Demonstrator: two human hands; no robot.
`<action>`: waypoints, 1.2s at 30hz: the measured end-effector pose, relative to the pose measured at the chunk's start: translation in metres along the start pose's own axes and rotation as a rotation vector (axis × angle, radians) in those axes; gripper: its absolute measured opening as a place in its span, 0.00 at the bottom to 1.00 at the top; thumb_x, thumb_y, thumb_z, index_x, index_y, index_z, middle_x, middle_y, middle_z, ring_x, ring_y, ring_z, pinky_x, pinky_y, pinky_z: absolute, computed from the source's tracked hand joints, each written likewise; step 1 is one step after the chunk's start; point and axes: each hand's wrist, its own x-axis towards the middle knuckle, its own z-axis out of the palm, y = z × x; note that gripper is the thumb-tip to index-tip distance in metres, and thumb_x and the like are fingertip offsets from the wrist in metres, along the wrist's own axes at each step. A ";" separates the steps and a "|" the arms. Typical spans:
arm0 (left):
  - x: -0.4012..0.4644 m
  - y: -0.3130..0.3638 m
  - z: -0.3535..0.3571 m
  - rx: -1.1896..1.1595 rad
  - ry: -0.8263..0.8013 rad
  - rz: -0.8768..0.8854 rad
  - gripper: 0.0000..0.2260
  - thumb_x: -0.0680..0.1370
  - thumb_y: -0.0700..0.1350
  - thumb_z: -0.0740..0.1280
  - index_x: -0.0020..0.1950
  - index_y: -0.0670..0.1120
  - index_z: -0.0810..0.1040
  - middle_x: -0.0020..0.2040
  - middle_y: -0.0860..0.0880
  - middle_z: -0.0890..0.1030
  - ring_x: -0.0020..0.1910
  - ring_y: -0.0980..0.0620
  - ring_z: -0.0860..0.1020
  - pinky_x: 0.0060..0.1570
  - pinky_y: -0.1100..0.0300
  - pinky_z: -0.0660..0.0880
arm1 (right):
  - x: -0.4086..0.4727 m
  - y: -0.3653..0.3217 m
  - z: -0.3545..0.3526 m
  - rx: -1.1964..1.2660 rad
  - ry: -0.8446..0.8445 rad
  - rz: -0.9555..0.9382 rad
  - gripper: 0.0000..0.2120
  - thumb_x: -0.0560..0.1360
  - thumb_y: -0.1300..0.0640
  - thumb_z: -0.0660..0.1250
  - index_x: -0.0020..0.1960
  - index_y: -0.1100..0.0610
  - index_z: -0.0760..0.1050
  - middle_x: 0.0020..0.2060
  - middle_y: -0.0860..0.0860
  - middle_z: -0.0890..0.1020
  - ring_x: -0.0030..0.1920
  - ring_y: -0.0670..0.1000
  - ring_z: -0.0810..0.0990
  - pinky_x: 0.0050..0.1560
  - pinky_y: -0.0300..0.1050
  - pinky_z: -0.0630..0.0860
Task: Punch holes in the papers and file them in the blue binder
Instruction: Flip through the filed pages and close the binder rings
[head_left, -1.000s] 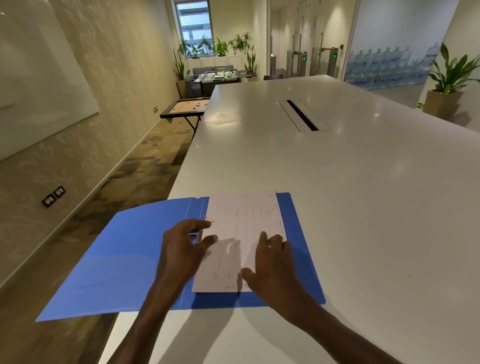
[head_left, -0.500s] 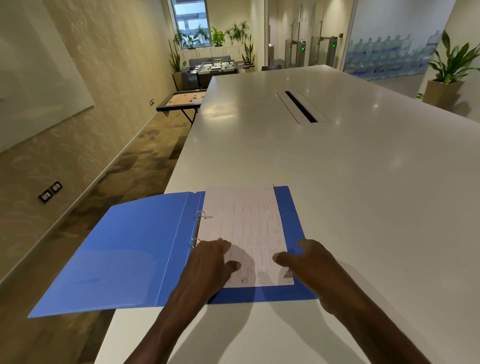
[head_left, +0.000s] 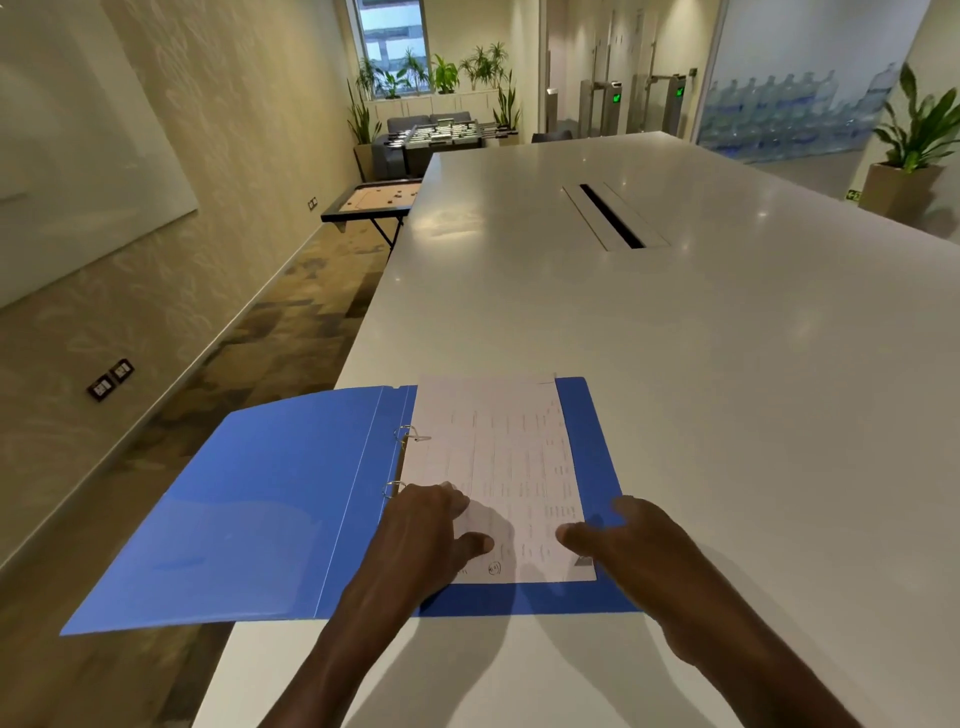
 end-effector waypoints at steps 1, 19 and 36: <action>-0.001 0.000 -0.001 0.001 -0.005 -0.001 0.26 0.74 0.60 0.67 0.67 0.49 0.74 0.58 0.51 0.80 0.50 0.52 0.80 0.36 0.71 0.65 | 0.000 0.002 -0.002 0.022 -0.010 0.026 0.29 0.74 0.50 0.69 0.69 0.58 0.62 0.54 0.49 0.78 0.49 0.48 0.78 0.45 0.40 0.76; -0.002 0.008 -0.021 -0.194 -0.184 -0.039 0.40 0.58 0.73 0.67 0.63 0.51 0.79 0.61 0.52 0.80 0.58 0.53 0.78 0.49 0.64 0.71 | 0.033 -0.007 0.015 0.022 0.045 -0.277 0.10 0.75 0.54 0.68 0.55 0.45 0.77 0.43 0.40 0.82 0.43 0.43 0.81 0.41 0.34 0.76; 0.016 0.030 -0.011 -1.173 0.073 -0.381 0.06 0.71 0.42 0.75 0.45 0.41 0.85 0.39 0.43 0.85 0.36 0.48 0.84 0.35 0.61 0.80 | 0.037 0.013 0.045 -0.170 0.004 -0.405 0.26 0.75 0.44 0.65 0.69 0.50 0.66 0.58 0.48 0.77 0.56 0.47 0.77 0.59 0.43 0.76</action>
